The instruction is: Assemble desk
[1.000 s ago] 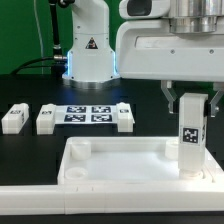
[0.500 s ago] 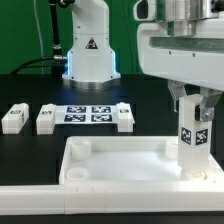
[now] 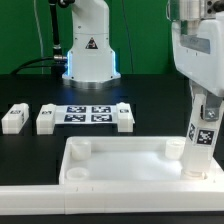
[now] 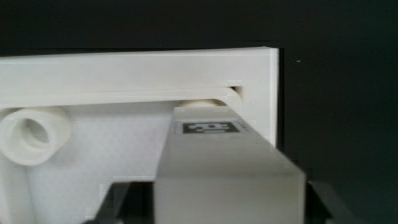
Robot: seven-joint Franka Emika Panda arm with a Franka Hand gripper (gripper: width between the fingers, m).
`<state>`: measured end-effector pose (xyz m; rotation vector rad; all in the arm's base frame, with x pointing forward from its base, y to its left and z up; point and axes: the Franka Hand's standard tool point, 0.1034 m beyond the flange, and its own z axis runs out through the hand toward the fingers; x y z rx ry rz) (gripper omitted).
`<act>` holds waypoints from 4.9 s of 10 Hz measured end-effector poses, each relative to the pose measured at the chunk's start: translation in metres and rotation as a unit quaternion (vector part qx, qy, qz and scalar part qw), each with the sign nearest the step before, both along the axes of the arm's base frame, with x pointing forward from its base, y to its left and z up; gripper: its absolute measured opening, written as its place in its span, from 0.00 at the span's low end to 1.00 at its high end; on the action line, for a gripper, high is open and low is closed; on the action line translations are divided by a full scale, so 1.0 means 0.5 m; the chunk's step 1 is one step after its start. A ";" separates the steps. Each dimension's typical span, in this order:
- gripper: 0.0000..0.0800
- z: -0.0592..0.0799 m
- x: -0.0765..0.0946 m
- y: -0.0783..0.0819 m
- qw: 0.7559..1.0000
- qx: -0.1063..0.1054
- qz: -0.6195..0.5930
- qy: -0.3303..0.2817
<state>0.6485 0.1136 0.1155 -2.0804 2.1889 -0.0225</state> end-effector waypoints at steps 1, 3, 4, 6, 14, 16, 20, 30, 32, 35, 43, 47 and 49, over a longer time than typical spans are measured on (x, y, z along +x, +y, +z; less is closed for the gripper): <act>0.37 0.001 -0.001 -0.003 0.998 -0.005 0.055 -0.001; 0.78 0.009 -0.004 -0.010 0.974 -0.016 0.226 0.011; 0.78 0.009 -0.003 -0.002 0.953 -0.025 0.301 0.009; 0.81 0.005 -0.008 0.008 0.928 -0.031 0.372 0.003; 0.60 0.004 0.003 -0.019 0.761 -0.059 0.646 0.008; 0.38 0.004 0.003 -0.017 0.804 -0.056 0.592 0.011; 0.36 0.003 0.002 -0.016 0.878 -0.051 0.476 0.019; 0.47 -0.004 -0.007 -0.012 0.999 0.001 0.033 -0.015; 0.64 -0.005 -0.008 -0.017 0.990 -0.010 0.138 -0.018; 0.80 -0.004 -0.008 -0.019 0.943 -0.031 0.330 -0.031; 0.63 -0.007 0.006 -0.017 0.790 -0.086 0.606 -0.031; 0.36 -0.008 0.004 -0.017 0.860 -0.074 0.504 -0.028; 0.36 -0.009 0.002 -0.020 0.910 -0.064 0.410 -0.020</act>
Offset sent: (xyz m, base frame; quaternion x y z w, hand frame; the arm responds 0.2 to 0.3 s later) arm 0.0037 0.0159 -0.0001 -0.0559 -0.0062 -0.4464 0.8931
